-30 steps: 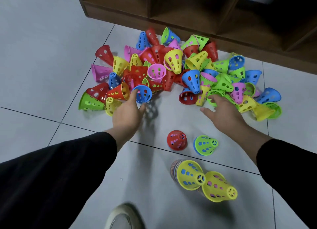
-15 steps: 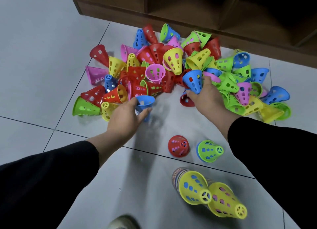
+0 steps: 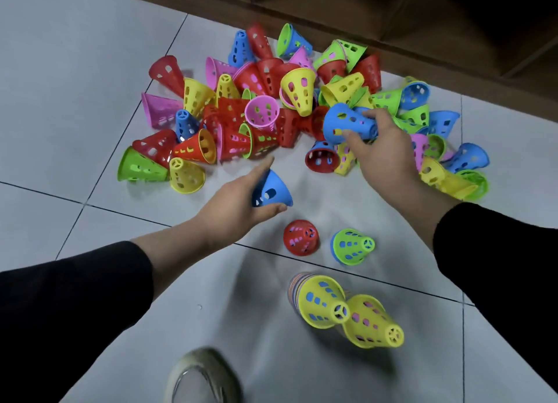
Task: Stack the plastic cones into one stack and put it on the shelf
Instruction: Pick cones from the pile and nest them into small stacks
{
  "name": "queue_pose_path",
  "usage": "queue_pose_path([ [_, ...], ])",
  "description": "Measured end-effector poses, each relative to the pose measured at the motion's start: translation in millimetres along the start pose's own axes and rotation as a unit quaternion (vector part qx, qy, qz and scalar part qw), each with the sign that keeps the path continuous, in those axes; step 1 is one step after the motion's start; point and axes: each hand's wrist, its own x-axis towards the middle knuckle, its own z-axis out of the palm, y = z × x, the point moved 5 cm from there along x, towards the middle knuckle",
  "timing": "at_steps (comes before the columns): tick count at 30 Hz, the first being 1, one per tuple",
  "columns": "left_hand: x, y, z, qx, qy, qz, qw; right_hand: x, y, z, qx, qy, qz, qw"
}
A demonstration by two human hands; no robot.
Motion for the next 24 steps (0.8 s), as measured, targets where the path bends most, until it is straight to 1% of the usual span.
queue_pose_path([
  [1, -4, 3, 3, 0.011, -0.010, 0.012, 1.000, -13, 1, -11, 0.017, -0.006, -0.005, 1.000],
  [3, -14, 11, 10, 0.037, -0.030, 0.038, 0.998, -43, 6, -29, 0.020, -0.044, -0.024, 0.999],
  [6, -23, 25, 23, 0.097, -0.041, 0.082, 0.991, -89, 19, -46, -0.017, -0.119, -0.035, 0.992],
  [8, -23, 31, 32, 0.128, -0.050, 0.100, 0.985, -112, 29, -51, -0.039, -0.153, -0.032, 0.987],
  [13, -12, 47, 57, 0.237, -0.114, 0.129, 0.956, -135, 54, -32, -0.091, -0.177, -0.027, 0.980],
  [15, -9, 50, 69, 0.269, -0.136, 0.130, 0.945, -139, 65, -15, -0.115, -0.211, -0.017, 0.970],
  [17, -7, 48, 81, 0.278, -0.160, 0.122, 0.939, -142, 72, -2, -0.130, -0.246, -0.003, 0.961],
  [18, -7, 46, 84, 0.263, -0.167, 0.116, 0.943, -140, 74, 0, -0.134, -0.243, 0.001, 0.961],
  [20, -8, 41, 82, 0.219, -0.151, 0.105, 0.958, -131, 73, -1, -0.122, -0.198, -0.008, 0.972],
  [22, -9, 33, 68, 0.185, -0.091, 0.094, 0.974, -115, 68, -2, -0.096, -0.163, -0.013, 0.982],
  [24, -8, 18, 48, 0.158, -0.019, 0.060, 0.985, -94, 63, 5, -0.074, -0.158, -0.009, 0.985],
])
